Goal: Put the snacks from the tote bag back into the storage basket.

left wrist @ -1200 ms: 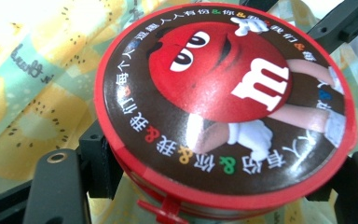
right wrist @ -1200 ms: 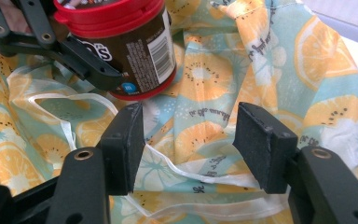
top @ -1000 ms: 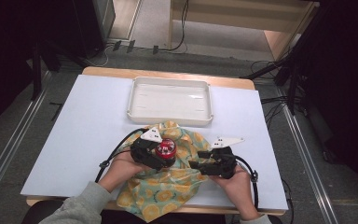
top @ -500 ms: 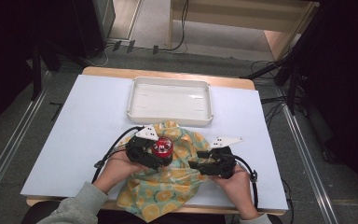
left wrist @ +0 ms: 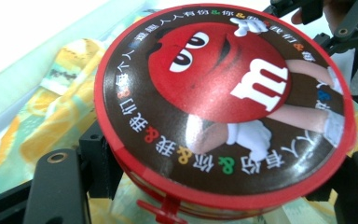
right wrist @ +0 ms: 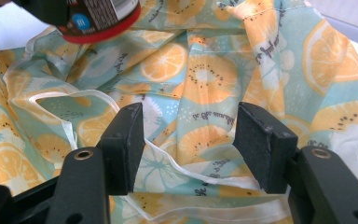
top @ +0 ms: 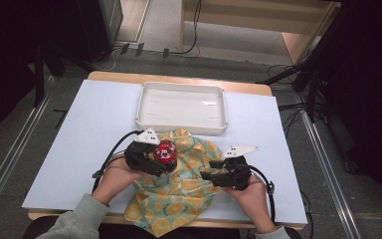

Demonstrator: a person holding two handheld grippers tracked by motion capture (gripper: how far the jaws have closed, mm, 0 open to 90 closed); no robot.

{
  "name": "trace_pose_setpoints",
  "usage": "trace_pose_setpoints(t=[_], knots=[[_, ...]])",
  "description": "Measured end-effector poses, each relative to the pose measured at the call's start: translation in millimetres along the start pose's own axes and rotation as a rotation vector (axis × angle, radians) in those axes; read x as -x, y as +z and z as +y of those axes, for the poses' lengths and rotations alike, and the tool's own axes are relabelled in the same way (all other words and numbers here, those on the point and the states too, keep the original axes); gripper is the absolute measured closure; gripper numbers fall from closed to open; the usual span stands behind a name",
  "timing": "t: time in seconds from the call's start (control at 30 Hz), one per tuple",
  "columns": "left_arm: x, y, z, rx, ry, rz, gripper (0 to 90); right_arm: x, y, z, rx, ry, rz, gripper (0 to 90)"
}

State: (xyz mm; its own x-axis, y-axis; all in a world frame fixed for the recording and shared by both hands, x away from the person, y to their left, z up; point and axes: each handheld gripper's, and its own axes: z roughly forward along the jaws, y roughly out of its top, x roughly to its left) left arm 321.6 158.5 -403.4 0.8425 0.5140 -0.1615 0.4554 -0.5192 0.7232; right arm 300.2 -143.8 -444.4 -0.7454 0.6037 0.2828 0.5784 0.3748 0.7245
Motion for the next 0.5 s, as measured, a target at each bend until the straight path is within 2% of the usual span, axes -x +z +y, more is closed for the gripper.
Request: trace_pose_setpoints(t=[0.5], knots=[[-15.2, -11.7, 8.9, 0.011, -0.034, 0.037, 25.4, -1.6, 1.1, 1.4, 0.006, -0.008, 0.008, 44.0]])
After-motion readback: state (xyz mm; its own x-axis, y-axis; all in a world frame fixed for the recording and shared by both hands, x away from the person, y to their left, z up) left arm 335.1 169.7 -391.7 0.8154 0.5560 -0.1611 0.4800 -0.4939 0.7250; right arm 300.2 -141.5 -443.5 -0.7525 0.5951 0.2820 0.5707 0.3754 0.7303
